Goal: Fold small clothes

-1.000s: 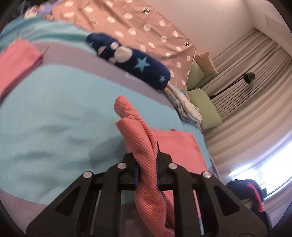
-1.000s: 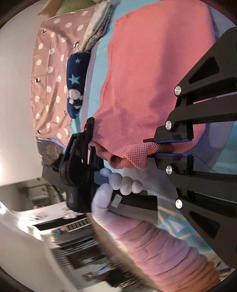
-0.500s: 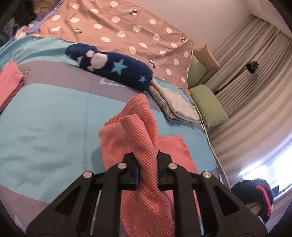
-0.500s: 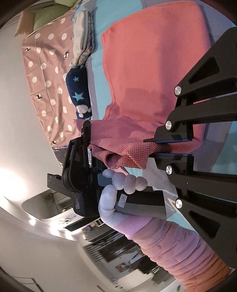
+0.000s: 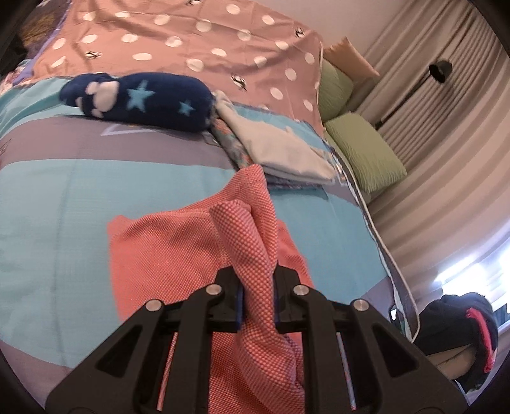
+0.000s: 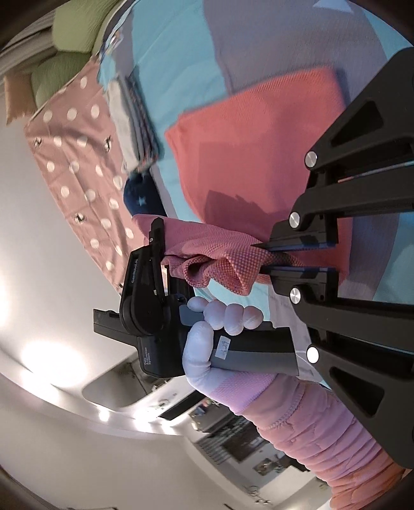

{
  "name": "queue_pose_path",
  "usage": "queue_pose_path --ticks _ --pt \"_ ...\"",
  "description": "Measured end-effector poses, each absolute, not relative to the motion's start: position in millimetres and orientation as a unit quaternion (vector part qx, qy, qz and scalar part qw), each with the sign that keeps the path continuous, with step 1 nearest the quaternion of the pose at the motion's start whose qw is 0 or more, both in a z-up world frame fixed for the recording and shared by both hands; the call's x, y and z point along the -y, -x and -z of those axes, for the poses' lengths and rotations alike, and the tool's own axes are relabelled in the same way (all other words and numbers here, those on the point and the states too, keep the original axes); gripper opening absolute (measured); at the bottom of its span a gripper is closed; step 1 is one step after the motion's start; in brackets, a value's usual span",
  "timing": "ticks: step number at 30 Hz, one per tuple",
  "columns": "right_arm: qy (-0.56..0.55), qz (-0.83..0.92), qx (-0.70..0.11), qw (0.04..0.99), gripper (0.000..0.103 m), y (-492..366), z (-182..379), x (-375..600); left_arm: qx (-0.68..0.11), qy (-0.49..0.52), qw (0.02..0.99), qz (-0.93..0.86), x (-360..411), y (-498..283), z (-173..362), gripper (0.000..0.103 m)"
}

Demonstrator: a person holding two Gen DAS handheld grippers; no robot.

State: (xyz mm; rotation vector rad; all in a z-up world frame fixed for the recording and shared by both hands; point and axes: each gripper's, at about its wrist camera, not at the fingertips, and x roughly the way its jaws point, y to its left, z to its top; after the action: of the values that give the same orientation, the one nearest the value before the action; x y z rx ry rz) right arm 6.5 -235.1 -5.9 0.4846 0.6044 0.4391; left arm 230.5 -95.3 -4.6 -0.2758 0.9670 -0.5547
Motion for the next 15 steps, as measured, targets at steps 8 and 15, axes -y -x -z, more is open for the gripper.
queue_pose_path --ticks 8,15 --pt "-0.273 -0.193 -0.299 0.894 0.007 0 19 274 -0.481 0.094 0.833 0.256 145 -232 22 0.012" --pt "-0.296 -0.184 -0.303 0.887 0.006 5 30 294 -0.499 0.070 0.829 0.242 169 -237 39 0.012"
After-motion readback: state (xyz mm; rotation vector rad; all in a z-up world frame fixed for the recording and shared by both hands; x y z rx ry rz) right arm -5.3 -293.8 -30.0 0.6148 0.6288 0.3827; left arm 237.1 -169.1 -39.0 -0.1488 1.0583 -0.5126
